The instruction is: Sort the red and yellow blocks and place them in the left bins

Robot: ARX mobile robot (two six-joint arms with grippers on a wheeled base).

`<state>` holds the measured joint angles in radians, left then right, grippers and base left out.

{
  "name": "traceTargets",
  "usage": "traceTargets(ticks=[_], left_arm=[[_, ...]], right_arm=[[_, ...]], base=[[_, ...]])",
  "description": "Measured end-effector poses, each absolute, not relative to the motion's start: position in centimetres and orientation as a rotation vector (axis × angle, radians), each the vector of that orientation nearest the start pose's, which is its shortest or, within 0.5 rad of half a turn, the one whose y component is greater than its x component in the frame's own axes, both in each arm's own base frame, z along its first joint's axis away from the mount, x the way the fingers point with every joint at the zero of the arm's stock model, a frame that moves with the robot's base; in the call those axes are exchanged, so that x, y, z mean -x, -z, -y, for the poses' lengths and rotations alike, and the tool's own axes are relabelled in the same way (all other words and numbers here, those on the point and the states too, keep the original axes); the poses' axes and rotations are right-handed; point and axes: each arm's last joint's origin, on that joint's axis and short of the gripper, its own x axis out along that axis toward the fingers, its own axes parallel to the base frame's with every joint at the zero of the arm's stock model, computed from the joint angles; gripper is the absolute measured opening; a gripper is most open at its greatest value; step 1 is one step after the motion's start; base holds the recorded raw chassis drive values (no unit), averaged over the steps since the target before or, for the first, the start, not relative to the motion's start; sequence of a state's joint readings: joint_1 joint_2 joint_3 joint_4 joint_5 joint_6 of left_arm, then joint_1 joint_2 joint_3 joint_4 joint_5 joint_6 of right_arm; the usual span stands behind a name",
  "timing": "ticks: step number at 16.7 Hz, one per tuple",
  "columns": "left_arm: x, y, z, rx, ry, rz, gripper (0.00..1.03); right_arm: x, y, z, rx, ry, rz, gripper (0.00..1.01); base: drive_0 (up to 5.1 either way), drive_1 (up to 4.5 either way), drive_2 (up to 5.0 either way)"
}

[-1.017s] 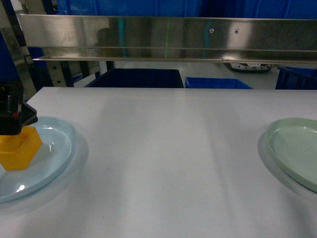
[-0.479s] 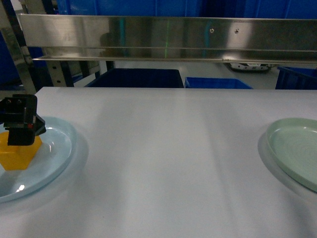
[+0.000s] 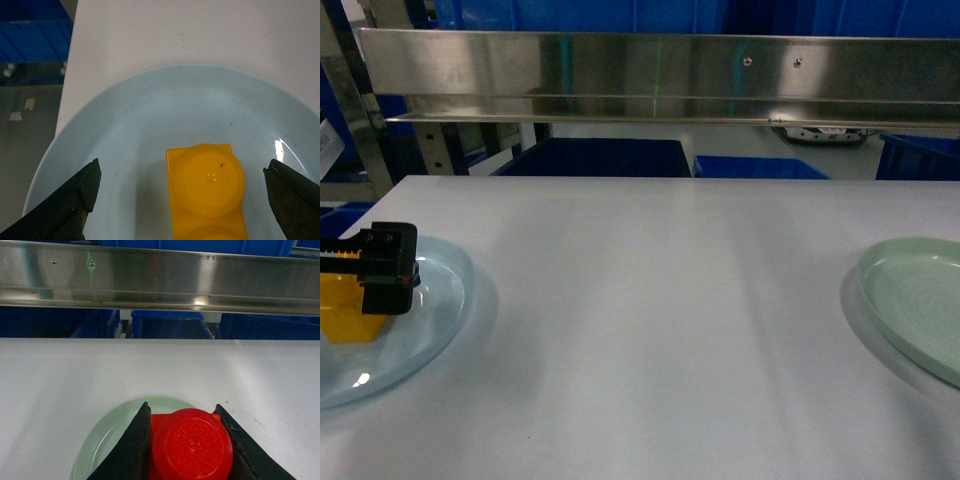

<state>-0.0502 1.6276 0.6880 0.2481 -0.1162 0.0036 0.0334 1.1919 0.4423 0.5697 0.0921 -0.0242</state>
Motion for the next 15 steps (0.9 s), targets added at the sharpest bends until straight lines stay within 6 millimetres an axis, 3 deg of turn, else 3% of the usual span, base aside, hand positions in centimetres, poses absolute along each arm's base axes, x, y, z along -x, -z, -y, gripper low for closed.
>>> traceTargets(ticks=[3,7,14,15], left_arm=[[-30.30,-13.14,1.18,-0.070,-0.068,-0.710,0.98],[-30.28,-13.14,1.51,-0.101,-0.057,-0.684,0.98],[-30.20,-12.99,1.09,-0.089,-0.069,-0.709,0.33],[-30.26,-12.98,0.88,-0.084,-0.076,-0.705,0.29]], right_arm=[[-23.75,-20.85,-0.53,0.035,0.056,-0.181,0.28],[-23.75,-20.85,-0.53,0.035,0.056,-0.180,0.28],[-23.75,-20.85,-0.53,0.035,0.056,-0.180,0.28],[-23.75,-20.85,-0.53,0.035,0.056,-0.180,0.28]], base=[[0.0,0.00,0.0],[0.0,0.00,0.0],[0.0,0.00,0.0],[0.0,0.00,0.0]])
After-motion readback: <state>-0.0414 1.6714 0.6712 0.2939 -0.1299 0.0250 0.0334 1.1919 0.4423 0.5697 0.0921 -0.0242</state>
